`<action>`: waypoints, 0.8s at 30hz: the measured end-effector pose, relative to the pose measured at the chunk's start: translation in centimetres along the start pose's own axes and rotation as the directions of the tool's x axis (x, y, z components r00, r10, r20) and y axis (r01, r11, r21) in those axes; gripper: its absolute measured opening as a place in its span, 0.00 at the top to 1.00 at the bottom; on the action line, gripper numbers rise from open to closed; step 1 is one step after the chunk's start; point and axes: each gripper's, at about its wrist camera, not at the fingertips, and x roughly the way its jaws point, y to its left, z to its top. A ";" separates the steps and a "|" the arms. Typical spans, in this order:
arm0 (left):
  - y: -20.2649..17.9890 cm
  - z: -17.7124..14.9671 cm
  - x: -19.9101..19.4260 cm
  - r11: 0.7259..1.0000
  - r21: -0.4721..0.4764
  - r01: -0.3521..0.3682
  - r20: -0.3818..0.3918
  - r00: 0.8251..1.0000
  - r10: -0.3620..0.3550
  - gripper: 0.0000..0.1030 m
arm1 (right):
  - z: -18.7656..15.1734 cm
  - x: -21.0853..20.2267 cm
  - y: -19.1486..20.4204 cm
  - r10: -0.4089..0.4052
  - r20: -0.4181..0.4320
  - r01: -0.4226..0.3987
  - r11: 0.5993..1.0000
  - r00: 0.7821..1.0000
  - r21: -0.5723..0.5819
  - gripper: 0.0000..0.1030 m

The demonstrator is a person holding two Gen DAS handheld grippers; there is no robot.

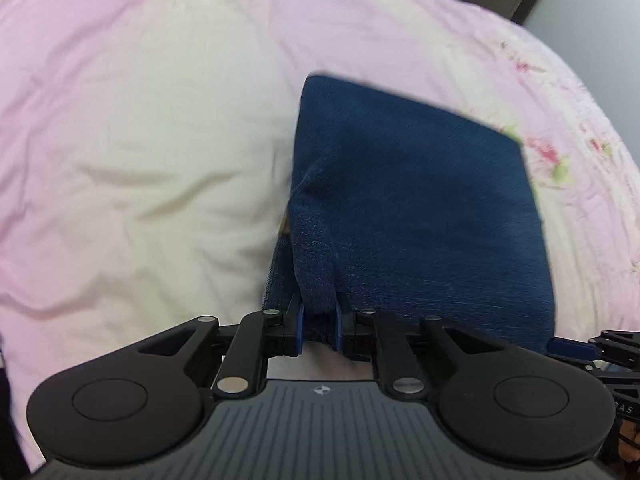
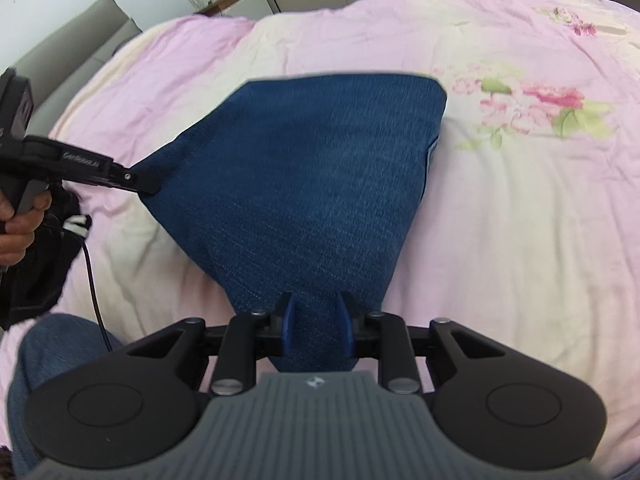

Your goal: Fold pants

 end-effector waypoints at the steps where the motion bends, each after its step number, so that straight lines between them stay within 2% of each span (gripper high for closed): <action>1: 0.3 -0.2 1.0 1.000 -0.006 -0.001 -0.015 1.000 0.001 0.82 | -0.2 0.7 0.1 -0.009 -0.012 0.009 1.000 1.000 -0.006 0.81; 6: 1.0 -1.0 3.4 1.000 0.008 -0.005 -0.041 0.999 0.005 0.71 | -1.1 4.0 0.8 -0.071 -0.056 0.066 0.994 0.996 -0.085 0.82; 9: 0.7 -0.8 2.5 0.999 0.041 -0.023 -0.047 0.999 0.025 0.68 | -1.3 4.7 1.5 -0.111 -0.056 0.103 0.987 0.992 -0.127 0.82; 11: 0.5 -0.9 1.6 0.995 0.079 -0.062 -0.057 0.996 0.066 0.60 | -1.2 4.2 1.5 -0.106 -0.059 0.099 0.988 0.993 -0.122 0.82; 13: 0.9 -1.0 0.6 0.993 0.084 -0.088 -0.075 0.993 0.095 0.60 | -1.3 3.3 1.1 -0.092 -0.053 0.086 0.990 0.994 -0.110 0.82; 15: 0.7 -1.1 -0.7 0.983 0.116 -0.143 -0.068 0.986 0.151 0.65 | -1.2 2.1 0.4 -0.077 -0.059 0.073 0.995 0.995 -0.063 0.81; 16: 0.2 -1.0 -1.3 0.974 0.144 -0.175 -0.059 0.981 0.185 0.69 | -1.0 1.6 0.0 -0.062 -0.058 0.060 0.998 0.996 -0.035 0.81; 18: -0.7 -0.4 -2.8 0.960 0.192 -0.204 -0.016 0.977 0.211 0.69 | -0.5 0.2 -0.5 -0.046 -0.024 0.046 0.999 0.999 -0.011 0.81; 21: -1.7 1.6 -4.9 0.972 0.173 -0.156 0.054 0.987 0.149 0.69 | 1.0 -1.2 -0.3 -0.065 0.037 0.067 0.997 0.997 -0.041 0.80; 24: -3.0 3.9 -5.2 0.976 0.177 -0.123 0.097 0.990 0.107 0.69 | 3.4 -1.2 -0.5 -0.090 0.081 0.095 0.993 0.993 -0.067 0.80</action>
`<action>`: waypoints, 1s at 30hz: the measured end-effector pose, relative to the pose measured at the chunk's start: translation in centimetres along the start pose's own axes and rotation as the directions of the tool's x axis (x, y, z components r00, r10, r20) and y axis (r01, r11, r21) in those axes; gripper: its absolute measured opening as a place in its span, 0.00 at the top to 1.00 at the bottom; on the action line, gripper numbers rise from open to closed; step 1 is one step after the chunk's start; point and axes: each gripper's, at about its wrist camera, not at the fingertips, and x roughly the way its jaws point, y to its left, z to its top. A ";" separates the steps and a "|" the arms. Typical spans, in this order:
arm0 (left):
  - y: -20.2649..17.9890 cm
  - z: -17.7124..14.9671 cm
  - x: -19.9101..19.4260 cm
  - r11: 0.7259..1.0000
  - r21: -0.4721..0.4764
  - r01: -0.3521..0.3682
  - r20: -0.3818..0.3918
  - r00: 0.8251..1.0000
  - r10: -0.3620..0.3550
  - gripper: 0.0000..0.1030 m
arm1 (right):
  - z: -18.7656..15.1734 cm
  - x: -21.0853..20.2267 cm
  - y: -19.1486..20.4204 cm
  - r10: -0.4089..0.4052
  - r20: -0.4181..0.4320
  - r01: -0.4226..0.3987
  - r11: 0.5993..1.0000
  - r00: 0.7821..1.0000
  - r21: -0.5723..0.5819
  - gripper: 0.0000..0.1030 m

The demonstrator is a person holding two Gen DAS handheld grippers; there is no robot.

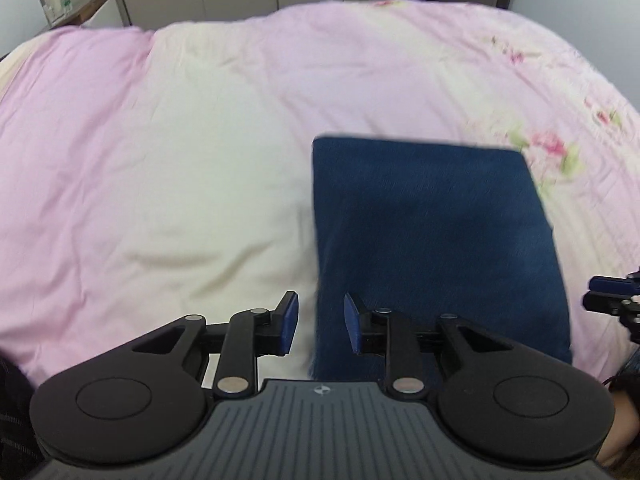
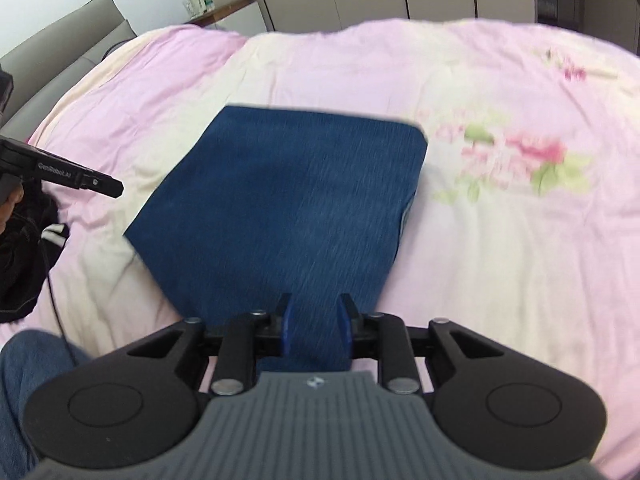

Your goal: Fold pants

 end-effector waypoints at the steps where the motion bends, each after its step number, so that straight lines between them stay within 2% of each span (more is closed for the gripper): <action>1: -0.3 0.8 0.3 1.000 0.007 0.016 0.008 1.000 -0.016 0.69 | 0.8 0.4 -0.1 -0.012 0.008 0.012 1.000 1.000 -0.008 0.80; 6: -1.8 2.6 4.3 0.996 0.068 0.049 -0.039 0.998 -0.046 0.69 | 3.9 2.8 -0.8 -0.040 0.025 0.040 0.999 0.999 -0.017 0.80; 11: -0.8 1.7 8.9 0.996 0.081 0.024 -0.126 0.992 -0.013 0.82 | 5.3 6.1 -1.7 -0.042 -0.013 0.042 0.999 0.999 -0.024 0.80; 13: -0.1 1.5 10.0 0.997 0.058 0.046 -0.142 0.989 -0.037 0.82 | 4.8 7.3 -1.9 -0.040 -0.036 0.039 0.999 0.999 -0.024 0.81; 18: 0.5 1.8 10.4 0.997 0.040 0.069 -0.154 0.986 -0.062 0.82 | 4.8 9.2 -2.3 -0.027 -0.057 0.025 0.999 0.998 -0.035 0.81; 21: 1.2 1.7 9.2 0.997 -0.006 0.078 -0.127 0.989 -0.078 0.83 | 5.0 8.8 -2.7 -0.011 -0.063 0.010 1.000 0.998 -0.009 0.80; 22: 1.8 1.7 8.8 0.996 -0.031 0.085 -0.115 0.990 -0.088 0.79 | 5.1 8.5 -2.9 -0.004 -0.060 0.004 1.000 0.998 0.005 0.75; 23: 2.3 1.5 8.3 0.995 -0.064 0.082 -0.102 0.991 -0.088 0.61 | 5.1 7.9 -3.2 0.008 -0.057 -0.006 1.000 0.998 0.028 0.68; 24: 3.0 1.2 7.8 0.992 -0.103 0.071 -0.086 0.993 -0.080 0.48 | 5.0 7.3 -3.5 0.017 -0.048 -0.014 0.998 0.999 0.061 0.51; 25: 3.8 0.8 7.5 0.987 -0.147 0.067 -0.066 0.995 -0.077 0.28 | 4.8 6.7 -4.0 0.022 -0.039 -0.018 0.995 0.999 0.097 0.36; 26: 4.6 0.3 7.1 0.978 -0.192 0.078 -0.043 0.995 -0.087 0.23 | 4.6 6.2 -4.5 0.026 -0.034 -0.021 0.991 0.999 0.135 0.32; 28: 6.3 -0.5 7.3 0.950 -0.286 0.125 -0.030 0.990 -0.140 0.23 | 3.6 5.5 -5.8 0.063 -0.031 -0.054 0.970 0.998 0.238 0.31; 30: 7.5 -1.2 8.3 0.899 -0.396 0.184 -0.022 0.977 -0.210 0.23 | 2.4 5.4 -7.3 0.121 -0.024 -0.105 0.931 0.992 0.350 0.31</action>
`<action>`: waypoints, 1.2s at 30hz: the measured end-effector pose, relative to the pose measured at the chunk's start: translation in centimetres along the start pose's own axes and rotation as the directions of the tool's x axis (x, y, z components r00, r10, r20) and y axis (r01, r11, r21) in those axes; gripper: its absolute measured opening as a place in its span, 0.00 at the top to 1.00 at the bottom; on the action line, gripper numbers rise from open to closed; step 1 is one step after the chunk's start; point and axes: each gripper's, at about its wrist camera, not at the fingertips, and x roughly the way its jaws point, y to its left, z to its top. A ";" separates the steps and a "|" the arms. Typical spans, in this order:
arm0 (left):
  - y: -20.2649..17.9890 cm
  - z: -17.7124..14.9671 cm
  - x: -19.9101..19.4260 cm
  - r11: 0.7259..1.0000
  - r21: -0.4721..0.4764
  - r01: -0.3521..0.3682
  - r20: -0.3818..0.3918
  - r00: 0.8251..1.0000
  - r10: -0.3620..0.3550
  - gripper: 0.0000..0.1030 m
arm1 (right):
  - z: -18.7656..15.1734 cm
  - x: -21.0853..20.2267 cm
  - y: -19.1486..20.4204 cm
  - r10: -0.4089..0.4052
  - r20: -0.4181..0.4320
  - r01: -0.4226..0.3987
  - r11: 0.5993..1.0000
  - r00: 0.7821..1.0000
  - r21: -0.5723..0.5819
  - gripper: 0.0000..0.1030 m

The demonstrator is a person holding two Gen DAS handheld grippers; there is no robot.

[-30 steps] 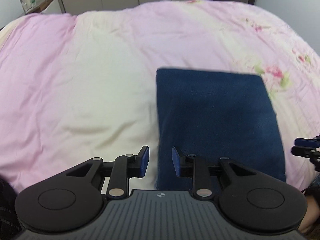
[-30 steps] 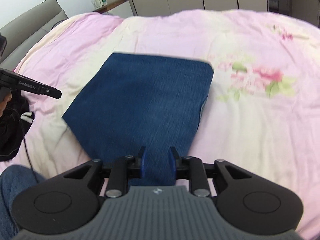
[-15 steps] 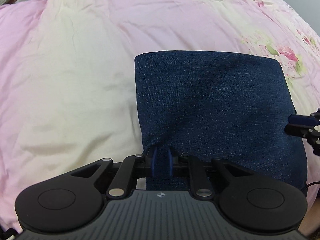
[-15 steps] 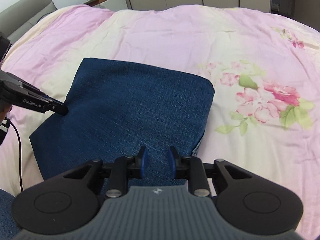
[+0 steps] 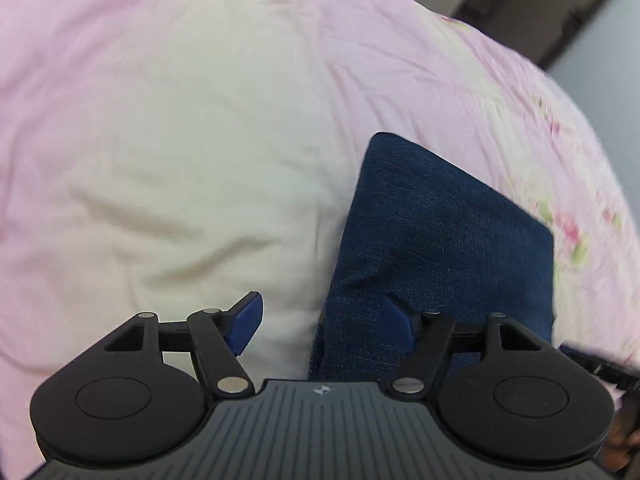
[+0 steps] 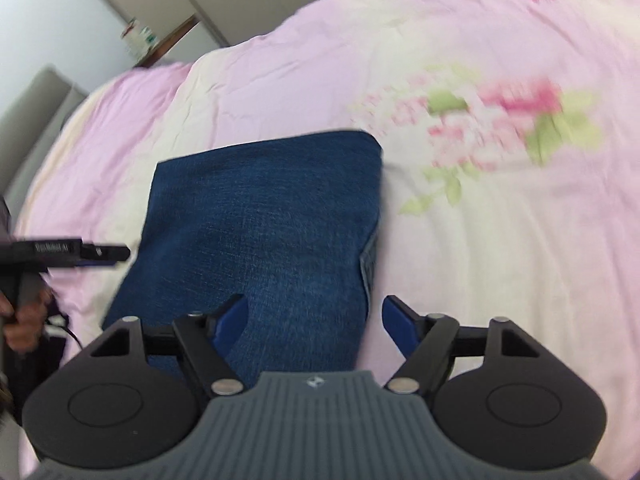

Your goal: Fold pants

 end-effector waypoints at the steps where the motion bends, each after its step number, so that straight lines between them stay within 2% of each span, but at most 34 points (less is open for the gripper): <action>1: 0.6 -0.2 0.5 0.998 -0.048 0.031 -0.009 0.999 -0.031 0.23 | -0.4 0.1 -0.7 0.026 -0.003 -0.026 0.999 1.000 0.046 0.31; 4: 1.4 -0.6 2.2 0.993 -0.102 0.062 -0.026 0.998 -0.065 0.23 | -1.2 0.8 -2.3 0.076 -0.017 -0.073 0.987 0.997 0.143 0.31; 11: -0.1 -0.8 3.8 0.999 -0.008 0.049 -0.014 0.999 -0.049 0.07 | -0.9 2.7 -3.4 0.162 -0.023 -0.153 0.964 0.987 0.218 0.31; 13: -0.3 -0.6 4.3 0.998 0.004 0.056 -0.013 0.998 -0.056 0.05 | -0.7 3.6 -3.8 0.190 -0.024 -0.177 0.951 0.982 0.255 0.31; 21: 0.0 -0.4 5.3 0.993 0.037 0.113 -0.027 0.993 -0.112 0.04 | 0.3 6.3 -3.5 0.232 -0.026 -0.219 0.945 0.972 0.245 0.32; 24: -0.1 -0.3 5.8 0.989 0.034 0.143 -0.023 0.989 -0.143 0.04 | 0.3 6.7 -3.6 0.227 -0.018 -0.216 0.945 0.974 0.247 0.43; 27: -0.6 -0.2 6.2 0.985 0.037 0.167 -0.016 0.986 -0.167 0.04 | 0.6 7.4 -4.0 0.247 -0.003 -0.237 0.930 0.969 0.280 0.47; 28: -0.8 -0.2 6.2 0.984 0.037 0.175 -0.015 0.985 -0.175 0.07 | 0.8 7.6 -4.0 0.246 -0.008 -0.233 0.929 0.969 0.286 0.48; 29: -0.9 -0.3 6.2 0.981 0.030 0.189 -0.012 0.982 -0.189 0.15 | 0.9 7.7 -3.9 0.245 -0.013 -0.231 0.929 0.970 0.288 0.48; 30: -1.1 -0.2 6.3 0.979 0.017 0.203 -0.012 0.979 -0.203 0.16 | 1.1 7.7 -3.9 0.244 -0.017 -0.229 0.929 0.970 0.290 0.50; 32: -1.3 -0.3 6.1 0.979 0.011 0.202 -0.010 0.979 -0.202 0.21 | 1.4 7.3 -3.8 0.242 -0.024 -0.224 0.929 0.970 0.295 0.58; 34: -1.4 -0.6 5.6 0.980 0.000 0.200 -0.002 0.980 -0.200 0.30 | 1.6 6.6 -3.9 0.255 -0.013 -0.238 0.919 0.967 0.313 0.76; 36: -1.5 -0.9 4.7 0.978 -0.008 0.207 0.009 0.978 -0.207 0.42 | 1.8 5.2 -3.9 0.271 0.011 -0.261 0.913 0.962 0.314 0.82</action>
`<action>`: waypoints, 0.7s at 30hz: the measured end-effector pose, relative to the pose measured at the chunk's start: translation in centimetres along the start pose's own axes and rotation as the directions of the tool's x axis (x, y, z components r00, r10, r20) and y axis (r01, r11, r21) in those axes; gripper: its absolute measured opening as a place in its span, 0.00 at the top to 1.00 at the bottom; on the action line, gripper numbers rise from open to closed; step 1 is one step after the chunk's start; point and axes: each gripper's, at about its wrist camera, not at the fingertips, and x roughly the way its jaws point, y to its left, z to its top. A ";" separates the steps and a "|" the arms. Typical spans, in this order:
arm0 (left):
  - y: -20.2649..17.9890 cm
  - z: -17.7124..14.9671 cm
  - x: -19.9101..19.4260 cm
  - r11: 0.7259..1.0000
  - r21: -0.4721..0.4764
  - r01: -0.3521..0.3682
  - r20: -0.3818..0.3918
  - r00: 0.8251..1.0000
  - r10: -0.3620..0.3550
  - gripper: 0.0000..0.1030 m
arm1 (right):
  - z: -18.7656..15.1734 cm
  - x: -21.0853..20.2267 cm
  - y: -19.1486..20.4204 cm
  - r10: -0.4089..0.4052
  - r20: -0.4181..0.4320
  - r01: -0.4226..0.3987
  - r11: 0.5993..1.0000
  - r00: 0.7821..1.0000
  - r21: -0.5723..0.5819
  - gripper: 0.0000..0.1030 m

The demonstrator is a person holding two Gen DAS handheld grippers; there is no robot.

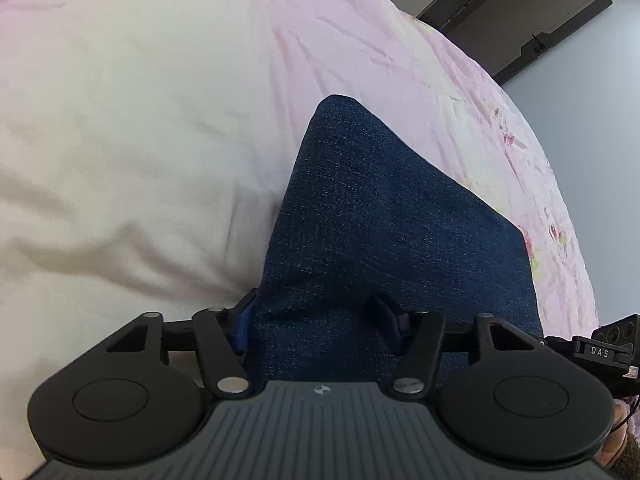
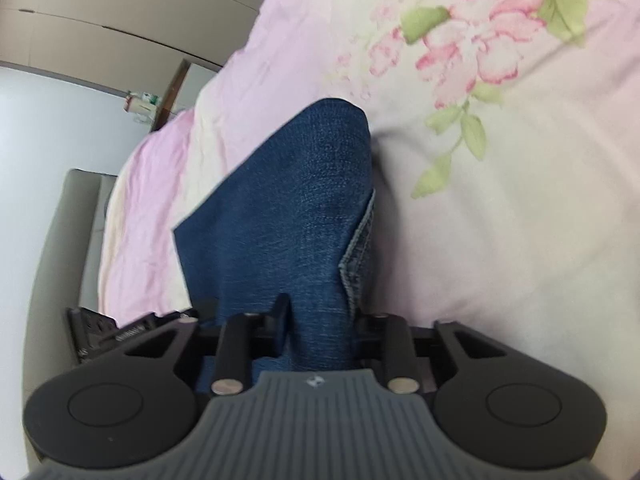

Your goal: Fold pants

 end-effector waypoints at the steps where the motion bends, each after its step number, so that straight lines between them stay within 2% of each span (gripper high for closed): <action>1: -0.1 -0.2 -0.4 1.000 -0.011 0.013 0.003 1.000 -0.013 0.54 | 0.0 -0.5 0.6 -0.005 0.009 0.006 1.000 1.000 -0.019 0.83; 2: -0.2 -0.3 -0.8 0.999 -0.027 0.035 0.004 0.999 -0.035 0.62 | 0.0 -1.1 1.2 -0.015 0.017 0.016 0.999 1.000 -0.039 0.83; 8: -3.1 -1.5 -1.7 0.998 0.009 0.061 0.015 0.998 -0.061 0.78 | 0.7 -4.8 3.5 -0.044 0.034 0.048 0.994 0.998 -0.102 0.84; 10: -3.8 -1.7 -2.5 0.997 0.011 0.080 0.032 0.996 -0.080 0.79 | 1.0 -6.0 4.7 -0.050 0.038 0.055 0.990 0.998 -0.128 0.85; 15: -4.4 -1.8 -6.3 0.998 0.012 0.066 0.098 0.993 -0.067 0.79 | 1.3 -8.4 8.6 -0.026 0.043 0.034 0.976 0.999 -0.217 0.85; 21: -2.6 -2.0 -12.9 0.999 -0.021 0.048 0.202 0.978 -0.043 0.79 | 1.0 -8.2 15.1 0.033 0.009 -0.028 0.951 0.999 -0.308 0.85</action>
